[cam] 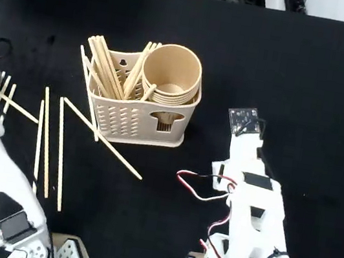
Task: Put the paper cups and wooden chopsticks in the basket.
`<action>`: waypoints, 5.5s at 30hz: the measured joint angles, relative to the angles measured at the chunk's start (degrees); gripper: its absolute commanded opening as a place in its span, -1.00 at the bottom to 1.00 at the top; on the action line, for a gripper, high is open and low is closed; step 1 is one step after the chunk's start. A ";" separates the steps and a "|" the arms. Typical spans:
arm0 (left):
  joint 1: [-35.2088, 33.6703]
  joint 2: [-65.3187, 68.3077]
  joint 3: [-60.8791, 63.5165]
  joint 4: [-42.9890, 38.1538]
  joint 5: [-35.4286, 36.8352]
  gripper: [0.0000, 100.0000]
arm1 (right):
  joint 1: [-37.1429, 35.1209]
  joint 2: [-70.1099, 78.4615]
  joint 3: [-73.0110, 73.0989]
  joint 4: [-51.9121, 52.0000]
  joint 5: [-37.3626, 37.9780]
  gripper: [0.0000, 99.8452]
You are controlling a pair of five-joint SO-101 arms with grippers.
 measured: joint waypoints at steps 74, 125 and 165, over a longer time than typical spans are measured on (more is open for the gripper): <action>49.14 -126.07 115.60 -72.00 -2.64 -0.89 | 0.00 0.00 0.00 0.00 0.00 -0.98; -1.76 -16.62 24.09 3.52 -47.21 -0.63 | 0.00 0.00 0.00 0.00 0.00 -0.98; -0.79 -29.36 13.36 19.16 -43.43 -0.94 | 0.00 0.00 0.00 0.00 0.00 -0.98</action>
